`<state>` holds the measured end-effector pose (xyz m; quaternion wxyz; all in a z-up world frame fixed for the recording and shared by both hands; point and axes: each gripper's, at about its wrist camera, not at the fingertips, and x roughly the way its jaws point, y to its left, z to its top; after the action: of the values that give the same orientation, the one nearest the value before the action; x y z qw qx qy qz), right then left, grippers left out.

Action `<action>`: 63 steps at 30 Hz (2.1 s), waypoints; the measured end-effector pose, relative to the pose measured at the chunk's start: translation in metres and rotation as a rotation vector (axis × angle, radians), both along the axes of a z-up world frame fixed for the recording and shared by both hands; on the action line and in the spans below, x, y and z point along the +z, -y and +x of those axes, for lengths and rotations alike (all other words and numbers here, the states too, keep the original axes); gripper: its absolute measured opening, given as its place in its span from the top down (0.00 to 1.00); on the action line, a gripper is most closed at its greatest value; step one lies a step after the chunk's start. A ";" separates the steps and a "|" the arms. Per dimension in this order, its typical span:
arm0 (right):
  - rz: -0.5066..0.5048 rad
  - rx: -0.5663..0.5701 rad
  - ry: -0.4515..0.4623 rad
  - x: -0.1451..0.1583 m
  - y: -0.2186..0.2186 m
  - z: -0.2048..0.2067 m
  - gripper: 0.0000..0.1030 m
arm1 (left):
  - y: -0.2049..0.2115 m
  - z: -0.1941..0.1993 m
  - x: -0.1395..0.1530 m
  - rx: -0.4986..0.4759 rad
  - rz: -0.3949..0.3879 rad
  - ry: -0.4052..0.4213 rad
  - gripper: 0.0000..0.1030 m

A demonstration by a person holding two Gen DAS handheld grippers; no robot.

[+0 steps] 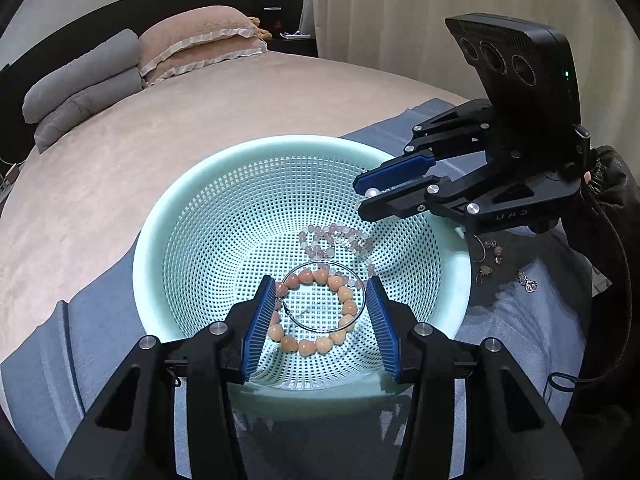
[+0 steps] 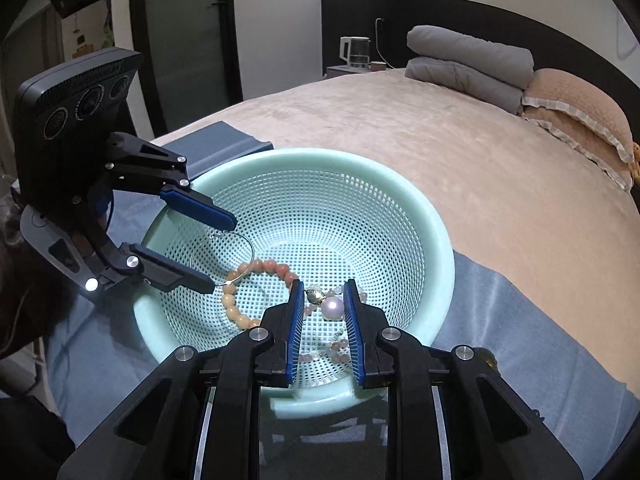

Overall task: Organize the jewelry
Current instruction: 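Lower both held hoop earrings into the green basket and open both tools, then grasp a silver charm earring with left tool while right tool grasps pearl earring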

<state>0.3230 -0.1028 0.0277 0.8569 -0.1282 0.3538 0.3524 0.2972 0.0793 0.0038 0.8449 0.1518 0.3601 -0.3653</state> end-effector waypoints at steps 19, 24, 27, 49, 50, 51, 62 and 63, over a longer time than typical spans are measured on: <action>0.047 -0.160 0.219 0.077 0.061 -0.051 0.14 | 0.006 -0.043 0.059 0.202 -0.061 0.073 0.06; 0.089 -0.278 0.263 0.075 0.105 -0.083 0.09 | 0.038 -0.088 0.058 0.127 -0.116 0.159 0.06; 0.101 -0.380 0.315 0.063 0.127 -0.106 0.08 | 0.066 -0.117 0.047 -0.023 -0.089 0.193 0.06; 0.021 -0.307 -0.104 -0.073 0.121 -0.103 0.56 | 0.153 -0.071 -0.053 -0.232 0.018 -0.089 0.40; 0.016 -0.315 -0.103 -0.073 0.120 -0.102 0.59 | 0.154 -0.068 -0.057 -0.225 0.028 -0.109 0.44; 0.015 -0.319 -0.107 -0.073 0.119 -0.101 0.64 | 0.153 -0.067 -0.059 -0.220 0.032 -0.113 0.48; 0.024 -0.366 -0.117 -0.074 0.124 -0.122 0.90 | 0.148 -0.065 -0.064 -0.218 0.006 -0.161 0.93; 0.028 -0.368 -0.120 -0.073 0.126 -0.123 0.90 | 0.146 -0.064 -0.065 -0.213 -0.002 -0.170 0.95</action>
<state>0.1997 -0.2287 -0.0450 0.8858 -0.0281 0.4170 0.2016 0.2328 -0.0671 -0.0608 0.7680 0.1568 0.4119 -0.4647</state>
